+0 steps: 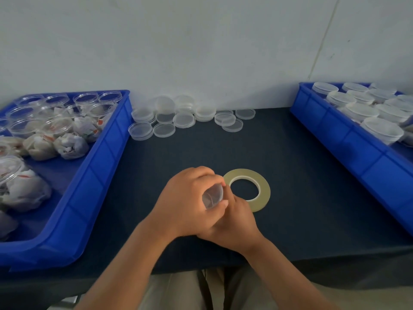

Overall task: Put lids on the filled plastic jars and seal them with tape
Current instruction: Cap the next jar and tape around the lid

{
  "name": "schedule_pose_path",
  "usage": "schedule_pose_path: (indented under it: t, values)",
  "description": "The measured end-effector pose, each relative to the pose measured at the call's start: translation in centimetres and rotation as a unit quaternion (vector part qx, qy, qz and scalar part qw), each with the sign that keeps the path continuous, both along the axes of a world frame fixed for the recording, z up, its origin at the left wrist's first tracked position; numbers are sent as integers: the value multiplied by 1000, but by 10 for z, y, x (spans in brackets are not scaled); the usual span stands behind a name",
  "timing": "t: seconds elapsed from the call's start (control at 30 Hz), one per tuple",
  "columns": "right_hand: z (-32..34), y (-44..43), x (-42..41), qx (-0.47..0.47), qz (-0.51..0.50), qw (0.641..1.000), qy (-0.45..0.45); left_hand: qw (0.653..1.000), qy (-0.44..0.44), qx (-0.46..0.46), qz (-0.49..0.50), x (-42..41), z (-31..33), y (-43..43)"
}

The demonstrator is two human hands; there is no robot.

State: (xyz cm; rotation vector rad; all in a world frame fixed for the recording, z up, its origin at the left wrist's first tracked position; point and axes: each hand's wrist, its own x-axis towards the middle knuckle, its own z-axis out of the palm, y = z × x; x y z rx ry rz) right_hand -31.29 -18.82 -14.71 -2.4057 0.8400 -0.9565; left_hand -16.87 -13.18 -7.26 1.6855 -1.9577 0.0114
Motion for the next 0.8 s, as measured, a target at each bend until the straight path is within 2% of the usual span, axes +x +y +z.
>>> schedule_pose_path:
  t: [0.1, 0.17, 0.3, 0.37, 0.47, 0.6, 0.7, 0.73, 0.8]
  values:
    - [-1, -1, 1, 23, 13, 1000, -5, 999, -2, 18, -31, 7, 2, 0]
    - [-3, -1, 2, 49, 36, 998, -19, 1000, 26, 9, -8, 4, 0, 5]
    - [-1, 0, 1, 61, 42, 997, -20, 983, 87, -8, 159, -19, -12, 17]
    - [0, 0, -2, 73, 62, 995, -30, 975, 105, 5, 197, -26, -15, 19]
    - [0, -3, -4, 84, 80, 992, -50, 982, 115, -8, 149, -19, -17, 18]
    - [0, -4, 0, 54, 48, 996, -50, 987, 135, 0, 86, 2, -17, 12]
    - [2, -7, -3, 139, 85, 985, -48, 971, 239, 20, 16, 15, -29, 16]
    - [1, -11, -8, 162, 109, 980, -25, 962, 271, 20, 2, 19, -37, 20]
    - [2, -23, -22, 142, 107, 982, 70, 951, 308, 28, 16, 24, -56, 31]
